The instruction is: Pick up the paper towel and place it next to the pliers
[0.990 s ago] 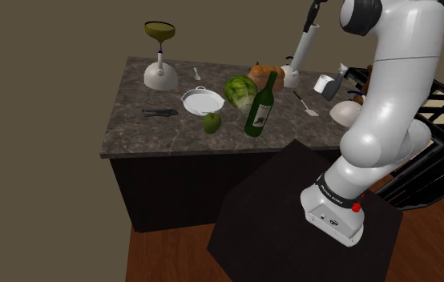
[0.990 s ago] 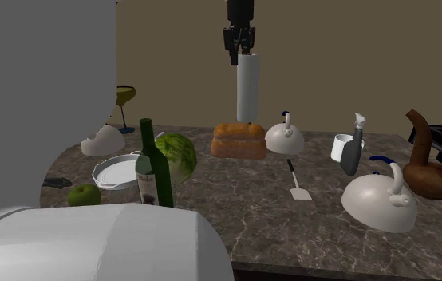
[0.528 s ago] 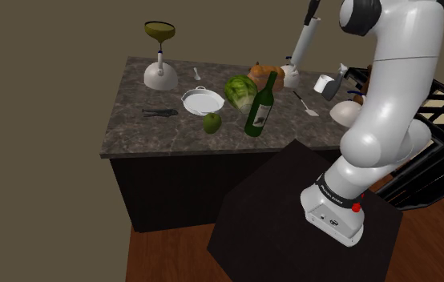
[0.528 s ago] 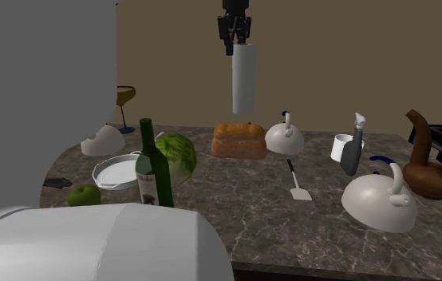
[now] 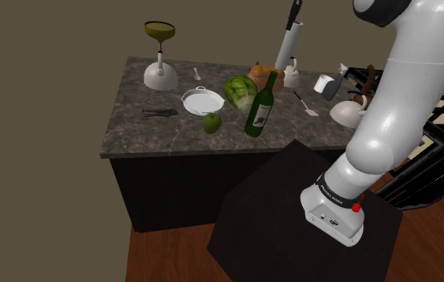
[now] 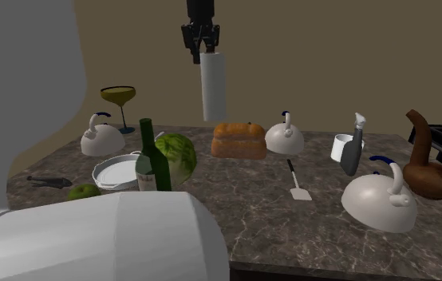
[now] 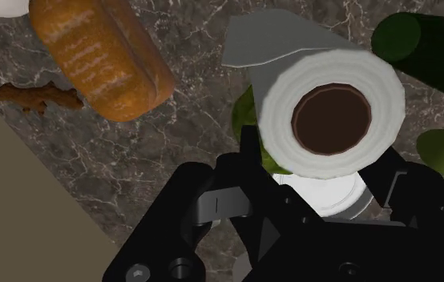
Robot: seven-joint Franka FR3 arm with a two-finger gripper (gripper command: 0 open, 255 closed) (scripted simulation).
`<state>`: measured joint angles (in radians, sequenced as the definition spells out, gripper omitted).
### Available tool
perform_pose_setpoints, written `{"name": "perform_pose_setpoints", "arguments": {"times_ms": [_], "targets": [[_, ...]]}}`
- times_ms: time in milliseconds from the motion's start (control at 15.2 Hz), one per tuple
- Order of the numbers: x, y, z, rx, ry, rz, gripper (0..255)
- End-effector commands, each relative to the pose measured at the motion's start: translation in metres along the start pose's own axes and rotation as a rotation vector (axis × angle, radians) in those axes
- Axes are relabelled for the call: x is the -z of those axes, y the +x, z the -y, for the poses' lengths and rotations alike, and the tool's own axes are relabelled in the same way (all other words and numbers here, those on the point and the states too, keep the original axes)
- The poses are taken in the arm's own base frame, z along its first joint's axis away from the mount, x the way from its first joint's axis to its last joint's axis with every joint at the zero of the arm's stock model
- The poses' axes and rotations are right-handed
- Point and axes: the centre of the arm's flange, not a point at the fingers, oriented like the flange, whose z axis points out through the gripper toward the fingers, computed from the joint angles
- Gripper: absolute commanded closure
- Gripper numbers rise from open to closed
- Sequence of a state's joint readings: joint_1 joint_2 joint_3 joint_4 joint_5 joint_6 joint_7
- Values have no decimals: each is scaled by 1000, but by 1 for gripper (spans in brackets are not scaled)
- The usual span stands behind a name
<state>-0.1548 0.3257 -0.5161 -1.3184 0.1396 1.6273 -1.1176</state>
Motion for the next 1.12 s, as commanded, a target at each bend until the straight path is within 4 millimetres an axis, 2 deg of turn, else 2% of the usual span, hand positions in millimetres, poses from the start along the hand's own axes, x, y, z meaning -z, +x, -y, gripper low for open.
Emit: {"name": "perform_pose_setpoints", "arguments": {"times_ms": [0,1056], "targets": [[-6,19,21,0,0,1,255],[-46,161,172,0,0,1,255]]}}
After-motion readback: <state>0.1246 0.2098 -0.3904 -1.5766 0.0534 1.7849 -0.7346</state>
